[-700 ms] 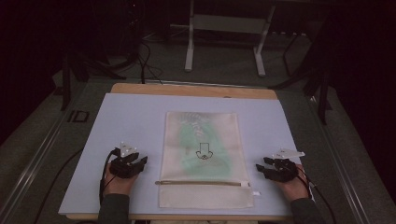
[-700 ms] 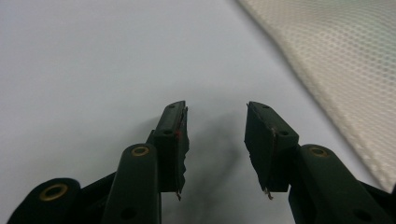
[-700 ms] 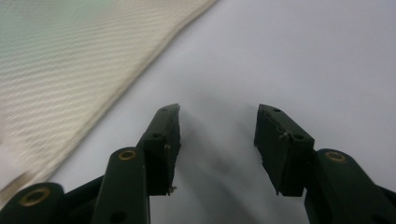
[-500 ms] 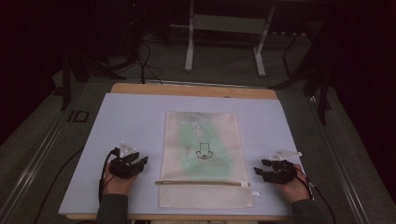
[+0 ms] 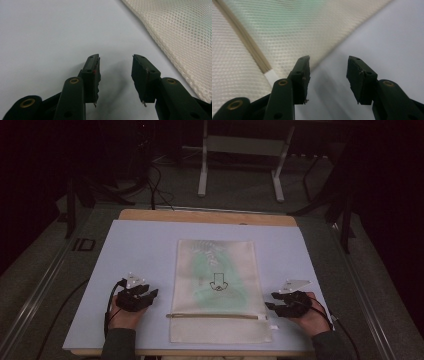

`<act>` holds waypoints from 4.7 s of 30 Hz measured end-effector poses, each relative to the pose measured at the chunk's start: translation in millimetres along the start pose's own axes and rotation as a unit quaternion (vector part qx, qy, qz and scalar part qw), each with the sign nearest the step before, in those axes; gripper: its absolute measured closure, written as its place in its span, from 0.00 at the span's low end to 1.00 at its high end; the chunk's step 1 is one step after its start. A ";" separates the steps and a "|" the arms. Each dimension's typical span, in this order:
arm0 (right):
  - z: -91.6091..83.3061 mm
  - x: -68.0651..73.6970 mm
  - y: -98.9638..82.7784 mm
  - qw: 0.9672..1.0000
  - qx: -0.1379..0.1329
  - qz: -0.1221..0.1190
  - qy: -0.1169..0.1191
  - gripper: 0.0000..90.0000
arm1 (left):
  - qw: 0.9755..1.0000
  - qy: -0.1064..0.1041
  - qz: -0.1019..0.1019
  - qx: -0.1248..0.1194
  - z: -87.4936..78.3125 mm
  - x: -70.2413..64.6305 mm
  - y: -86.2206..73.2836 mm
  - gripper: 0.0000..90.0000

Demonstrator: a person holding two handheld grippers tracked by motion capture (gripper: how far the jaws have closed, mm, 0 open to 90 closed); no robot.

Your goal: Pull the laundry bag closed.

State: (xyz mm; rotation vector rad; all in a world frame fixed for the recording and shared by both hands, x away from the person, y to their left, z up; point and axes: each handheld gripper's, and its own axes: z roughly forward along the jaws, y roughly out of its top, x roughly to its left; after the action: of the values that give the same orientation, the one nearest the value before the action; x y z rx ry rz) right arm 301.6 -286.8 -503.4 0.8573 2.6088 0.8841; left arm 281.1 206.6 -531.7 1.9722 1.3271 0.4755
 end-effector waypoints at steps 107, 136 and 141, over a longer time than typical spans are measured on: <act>107.5 163.4 164.4 0.958 0.038 -0.229 0.171 0.66 | 0.999 -0.023 0.042 0.007 2.0 -10.5 2.1 0.66; 138.0 191.0 185.4 0.951 0.040 -0.240 0.193 0.80 | 0.999 -0.023 0.040 0.005 0.7 -7.7 1.9 0.66; 144.9 194.3 188.7 0.952 0.040 -0.238 0.191 0.81 | 0.999 -0.023 0.040 0.005 0.3 -7.1 1.9 0.66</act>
State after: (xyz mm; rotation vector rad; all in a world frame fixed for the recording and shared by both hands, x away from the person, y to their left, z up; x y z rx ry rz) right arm 291.7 20.2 -509.5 0.0449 2.9959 0.8701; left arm 279.7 199.5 -530.0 2.0381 1.2290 0.4595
